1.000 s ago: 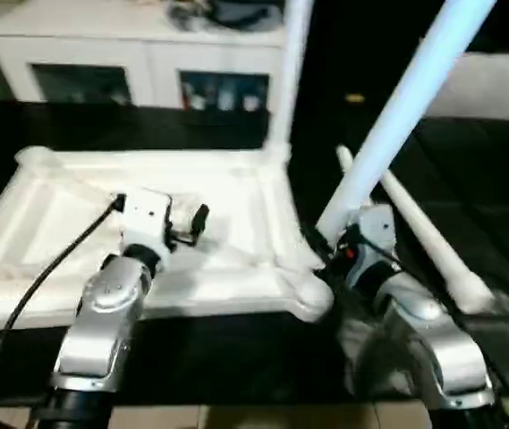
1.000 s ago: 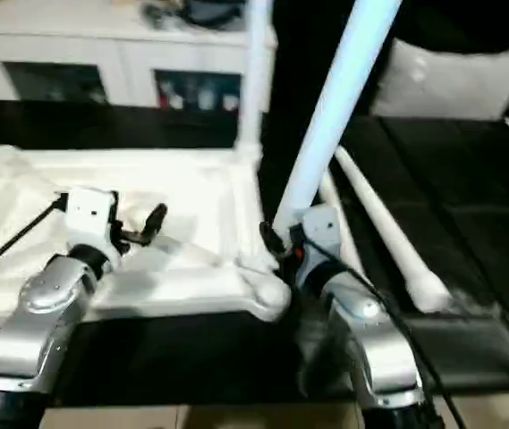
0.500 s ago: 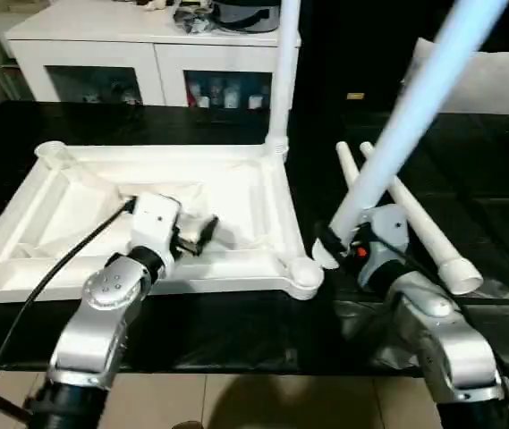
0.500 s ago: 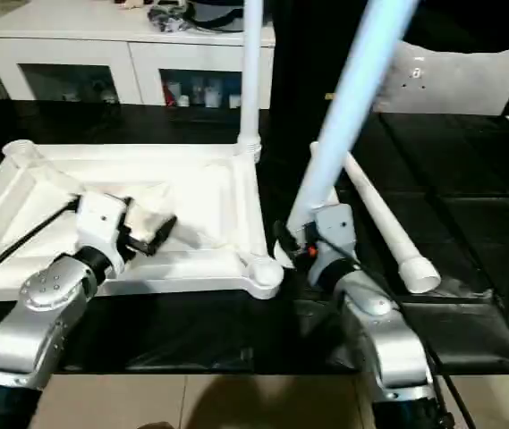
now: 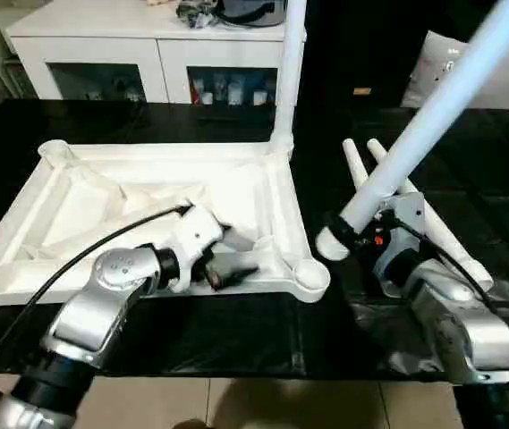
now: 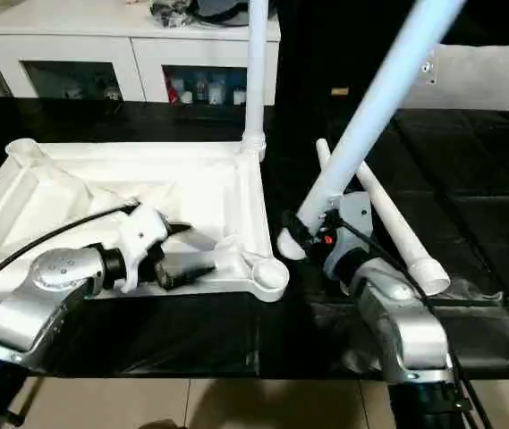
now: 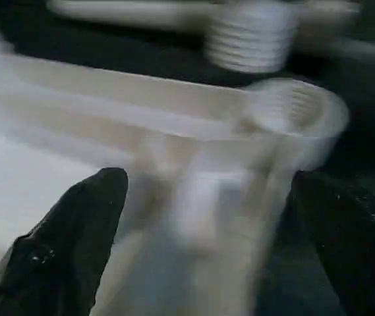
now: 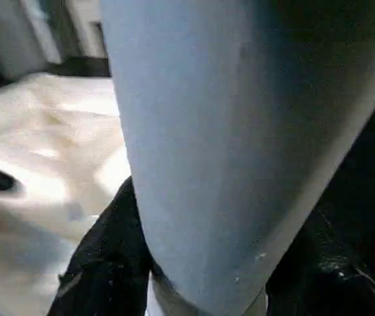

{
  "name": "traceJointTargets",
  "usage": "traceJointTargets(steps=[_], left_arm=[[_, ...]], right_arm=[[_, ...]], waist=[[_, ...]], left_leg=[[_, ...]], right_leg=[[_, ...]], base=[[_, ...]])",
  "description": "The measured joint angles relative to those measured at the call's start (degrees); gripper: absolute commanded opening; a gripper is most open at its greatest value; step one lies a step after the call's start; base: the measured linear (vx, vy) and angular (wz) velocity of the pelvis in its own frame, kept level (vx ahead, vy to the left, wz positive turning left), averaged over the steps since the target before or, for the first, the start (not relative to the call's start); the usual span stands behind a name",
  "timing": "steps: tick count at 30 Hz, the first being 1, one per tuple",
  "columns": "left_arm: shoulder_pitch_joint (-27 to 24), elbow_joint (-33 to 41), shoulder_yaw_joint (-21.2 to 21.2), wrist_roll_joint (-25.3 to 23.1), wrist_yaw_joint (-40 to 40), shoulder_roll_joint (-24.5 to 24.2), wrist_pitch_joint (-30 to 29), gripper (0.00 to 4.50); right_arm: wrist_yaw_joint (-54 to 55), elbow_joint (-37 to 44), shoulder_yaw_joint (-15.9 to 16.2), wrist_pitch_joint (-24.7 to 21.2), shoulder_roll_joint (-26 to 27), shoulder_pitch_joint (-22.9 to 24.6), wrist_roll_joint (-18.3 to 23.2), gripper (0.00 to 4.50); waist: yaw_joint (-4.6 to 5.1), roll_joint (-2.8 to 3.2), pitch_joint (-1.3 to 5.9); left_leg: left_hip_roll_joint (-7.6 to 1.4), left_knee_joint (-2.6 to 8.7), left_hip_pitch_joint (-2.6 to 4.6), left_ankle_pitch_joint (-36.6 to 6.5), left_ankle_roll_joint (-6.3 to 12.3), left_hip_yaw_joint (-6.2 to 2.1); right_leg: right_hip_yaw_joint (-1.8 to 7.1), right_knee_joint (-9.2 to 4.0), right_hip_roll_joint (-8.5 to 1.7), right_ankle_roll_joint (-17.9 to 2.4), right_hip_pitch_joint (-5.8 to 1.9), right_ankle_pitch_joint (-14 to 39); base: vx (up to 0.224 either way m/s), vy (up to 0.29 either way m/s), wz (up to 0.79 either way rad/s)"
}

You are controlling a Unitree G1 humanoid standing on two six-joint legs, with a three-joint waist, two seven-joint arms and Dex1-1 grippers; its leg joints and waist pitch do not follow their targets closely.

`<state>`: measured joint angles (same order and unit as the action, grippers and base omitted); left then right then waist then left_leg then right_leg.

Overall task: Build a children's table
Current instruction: Move to table, then insert table leg to table base

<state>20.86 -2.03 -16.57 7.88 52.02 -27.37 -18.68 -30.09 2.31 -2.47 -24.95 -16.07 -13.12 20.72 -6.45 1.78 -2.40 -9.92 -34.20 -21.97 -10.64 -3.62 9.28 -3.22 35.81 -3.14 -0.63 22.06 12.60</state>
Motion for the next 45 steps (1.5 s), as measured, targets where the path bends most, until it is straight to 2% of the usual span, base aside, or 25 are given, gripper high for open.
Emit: traceJointTargets(steps=[2,4,12,16,18,23,25,26,29,32,42,43,45], left_arm=[[0.8,-1.8,-1.7,-0.4,2.8,-0.5,0.4,4.11],[1.7,-4.5,-2.9,-1.1,4.0,-0.1,0.4,3.76],[7.0,-14.1,-3.7,-2.0,6.0,3.1,6.8,3.27],[8.2,-17.7,-4.7,-2.0,9.2,3.2,7.7,2.86],[9.0,-19.3,-5.1,-2.1,10.9,3.1,8.1,2.84],[10.7,-24.1,-5.2,-3.1,13.3,3.1,10.9,2.4],[11.2,-25.6,-5.2,-3.3,13.4,3.1,12.0,2.31],[11.2,-26.0,-5.2,-3.3,13.4,3.2,12.5,2.05],[11.2,-26.6,-5.2,-3.3,13.5,3.4,12.9,1.96],[11.3,-28.3,-5.2,-3.4,13.5,4.1,14.0,1.6],[13.3,-33.1,-5.1,-4.4,13.9,5.4,17.6,0.94],[13.5,-33.5,-5.1,-4.4,14.0,5.5,17.8,0.72],[13.6,-33.9,-5.1,-4.5,14.2,5.6,18.1,0.69]], right_arm=[[-2.7,1.4,0.1,-1.3,-1.4,0.0,1.4,1.88],[-4.2,2.1,0.3,-1.9,-2.3,0.0,1.9,1.88],[-7.2,2.4,0.8,-0.5,-4.0,0.0,2.0,1.88],[-9.5,3.2,0.8,-2.0,-5.4,0.1,3.4,1.88],[-10.4,3.8,0.8,-3.2,-5.8,0.2,4.3,1.88],[-11.8,4.4,0.8,-4.8,-7.1,1.6,5.7,1.88],[-12.0,4.4,0.8,-5.0,-7.1,1.9,5.8,1.88],[-12.2,4.4,0.8,-5.0,-7.2,1.9,5.9,1.88],[-12.4,4.4,0.8,-5.3,-7.2,2.0,6.0,1.88],[-12.5,4.4,0.8,-6.0,-7.4,2.0,6.0,1.88],[-12.7,4.4,0.7,-6.2,-7.9,2.1,6.5,1.88],[-12.6,4.5,0.7,-6.2,-7.8,2.1,6.7,1.88],[-12.4,4.5,0.6,-6.2,-7.7,2.1,6.9,1.88]], waist=[[0.02,0.19,0.02],[-0.02,0.22,0.01],[-0.05,0.25,0.02],[0.02,0.27,0.02],[-0.05,0.29,0.02],[-0.21,0.34,0.03],[-0.18,0.39,0.04],[-0.17,0.42,0.04],[-0.16,0.43,0.05],[-0.15,0.44,0.05],[-0.18,0.55,0.05],[-0.19,0.58,0.05],[-0.19,0.65,0.07]], left_leg=[[0.0,0.0,0.07,0.0,0.05,0.14],[-0.03,0.0,0.09,0.1,0.07,0.23],[-0.01,-0.04,0.04,0.2,0.28,0.38],[-0.02,-0.03,0.03,0.2,0.3,0.4],[-0.03,-0.03,0.03,0.2,0.3,0.4],[-0.02,-0.04,0.04,0.2,0.32,0.4],[-0.02,-0.04,0.03,0.2,0.32,0.4],[-0.02,-0.04,0.02,0.2,0.32,0.4],[-0.02,-0.04,0.03,0.2,0.32,0.4],[-0.02,-0.04,0.03,0.2,0.33,0.4],[-0.02,-0.04,0.03,0.2,0.33,0.4],[-0.02,-0.04,0.03,0.2,0.33,0.4],[-0.02,-0.04,0.05,0.2,0.33,0.4]], right_leg=[[0.04,0.04,-0.05,0.0,-0.02,0.0],[0.04,0.11,-0.09,0.0,-0.02,0.0],[0.04,0.13,-0.2,0.0,-0.01,0.0],[0.04,0.14,-0.2,0.0,0.01,0.0],[0.02,0.15,-0.2,0.0,0.01,0.0],[0.02,0.15,-0.22,0.0,-0.01,0.0],[0.02,0.15,-0.22,0.0,-0.01,0.0],[0.02,0.15,-0.22,0.0,-0.01,0.0],[0.01,0.15,-0.22,0.0,-0.01,0.0],[0.01,0.15,-0.22,0.0,-0.01,0.0],[0.01,0.15,-0.23,0.0,-0.01,0.0],[0.01,0.16,-0.23,0.0,-0.01,0.0],[0.01,0.16,-0.23,0.0,-0.02,0.0]], base=[[0.0,0.0,0.0],[0.0,0.0,0.0],[0.0,0.0,0.0],[0.0,0.0,0.0],[0.0,0.0,0.0],[0.0,0.0,0.0],[0.0,0.0,0.0],[0.0,0.0,0.0],[0.0,0.0,0.0],[0.0,0.0,0.0],[0.0,0.0,0.0],[0.0,0.0,0.0],[0.0,0.0,0.0]])
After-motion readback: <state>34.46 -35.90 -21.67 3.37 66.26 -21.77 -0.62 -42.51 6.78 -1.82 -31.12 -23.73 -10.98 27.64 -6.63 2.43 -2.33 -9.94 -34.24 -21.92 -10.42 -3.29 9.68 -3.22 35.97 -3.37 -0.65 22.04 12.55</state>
